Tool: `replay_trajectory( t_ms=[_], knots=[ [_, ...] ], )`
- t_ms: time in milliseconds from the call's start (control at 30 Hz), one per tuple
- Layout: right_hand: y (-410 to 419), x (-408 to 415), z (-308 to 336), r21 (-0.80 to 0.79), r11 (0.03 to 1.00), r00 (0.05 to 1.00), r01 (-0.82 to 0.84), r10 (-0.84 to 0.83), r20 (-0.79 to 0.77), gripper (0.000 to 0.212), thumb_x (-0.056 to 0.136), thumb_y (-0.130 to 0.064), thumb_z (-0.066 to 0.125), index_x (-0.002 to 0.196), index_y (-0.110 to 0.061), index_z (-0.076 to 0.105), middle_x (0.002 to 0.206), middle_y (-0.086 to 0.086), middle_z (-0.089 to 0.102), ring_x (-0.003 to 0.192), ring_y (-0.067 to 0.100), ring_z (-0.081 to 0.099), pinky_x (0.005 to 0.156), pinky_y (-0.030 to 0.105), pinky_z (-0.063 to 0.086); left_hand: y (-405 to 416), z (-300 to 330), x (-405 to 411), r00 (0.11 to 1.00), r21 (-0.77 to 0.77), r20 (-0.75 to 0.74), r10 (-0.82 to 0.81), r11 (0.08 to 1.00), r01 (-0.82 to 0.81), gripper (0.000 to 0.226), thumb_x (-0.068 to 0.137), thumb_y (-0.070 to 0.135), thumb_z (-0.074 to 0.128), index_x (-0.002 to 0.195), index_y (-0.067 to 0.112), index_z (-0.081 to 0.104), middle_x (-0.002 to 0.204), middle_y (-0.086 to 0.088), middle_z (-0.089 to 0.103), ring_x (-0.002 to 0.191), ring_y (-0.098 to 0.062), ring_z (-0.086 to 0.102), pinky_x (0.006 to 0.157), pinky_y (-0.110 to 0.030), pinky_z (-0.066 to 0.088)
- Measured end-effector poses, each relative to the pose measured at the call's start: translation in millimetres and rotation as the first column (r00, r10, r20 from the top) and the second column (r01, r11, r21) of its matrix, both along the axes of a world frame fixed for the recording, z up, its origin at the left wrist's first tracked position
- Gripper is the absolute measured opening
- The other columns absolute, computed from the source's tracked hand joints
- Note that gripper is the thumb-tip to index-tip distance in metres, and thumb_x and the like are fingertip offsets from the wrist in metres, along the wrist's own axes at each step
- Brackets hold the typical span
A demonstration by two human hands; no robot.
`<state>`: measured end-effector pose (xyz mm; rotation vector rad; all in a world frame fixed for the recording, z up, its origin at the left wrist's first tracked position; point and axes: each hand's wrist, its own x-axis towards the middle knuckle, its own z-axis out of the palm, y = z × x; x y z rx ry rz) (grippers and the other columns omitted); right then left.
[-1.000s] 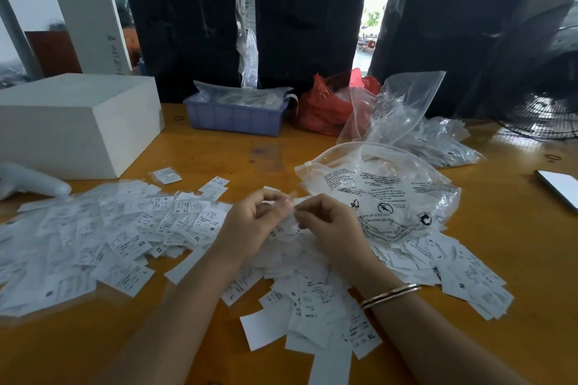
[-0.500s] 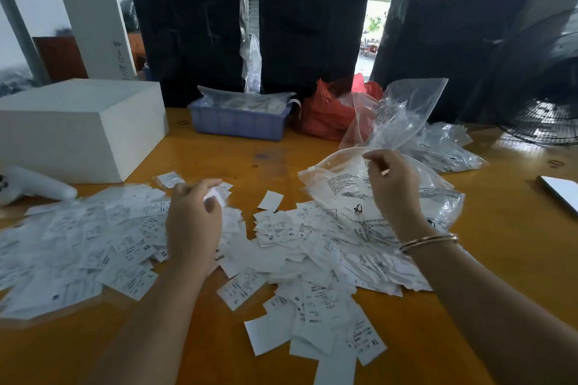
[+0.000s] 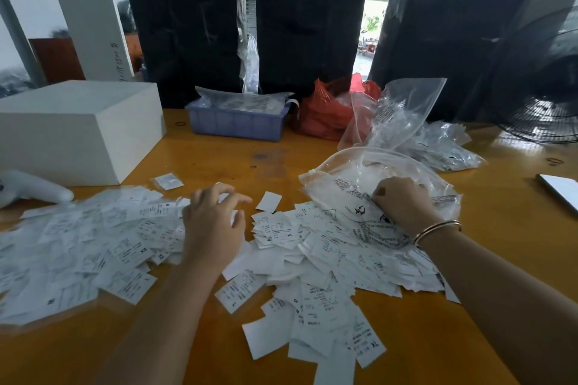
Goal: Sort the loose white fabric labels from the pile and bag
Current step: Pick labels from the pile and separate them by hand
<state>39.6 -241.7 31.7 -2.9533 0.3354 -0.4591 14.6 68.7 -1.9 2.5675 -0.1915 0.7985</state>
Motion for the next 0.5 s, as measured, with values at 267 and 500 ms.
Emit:
replay_trajectory(
  t_ms=[267,500],
  knots=[
    [-0.6,-4.2,0.4,-0.032,0.999,0.995,0.029,-0.032,-0.096,0.018,0.091,-0.019,0.049,0.098,-0.013,0.064,0.107,0.008,0.065,0.093,0.026,0.055,0.089,0.037,0.034,-11.6,-2.4,-5.3,0.973,-0.022,0.037,-0.229,0.973,0.230,0.022,0.082,0.009,0.067,0.100,0.023,0.071,0.106,0.004,0.063,0.106,-0.021,0.048,0.086,-0.034,0.035],
    [4.2,-4.8,1.5,-0.044,0.997,0.997,0.069,-0.070,-0.026,0.020,0.090,-0.005,0.046,0.086,-0.007,0.066,0.083,0.009,0.064,0.075,0.027,0.058,0.077,0.033,0.042,-13.1,-1.5,-8.7,0.963,-0.029,-0.046,-0.266,0.964,0.265,0.020,0.089,0.017,0.061,0.104,0.027,0.069,0.109,0.009,0.062,0.112,-0.015,0.044,0.094,-0.037,0.035]
  ],
)
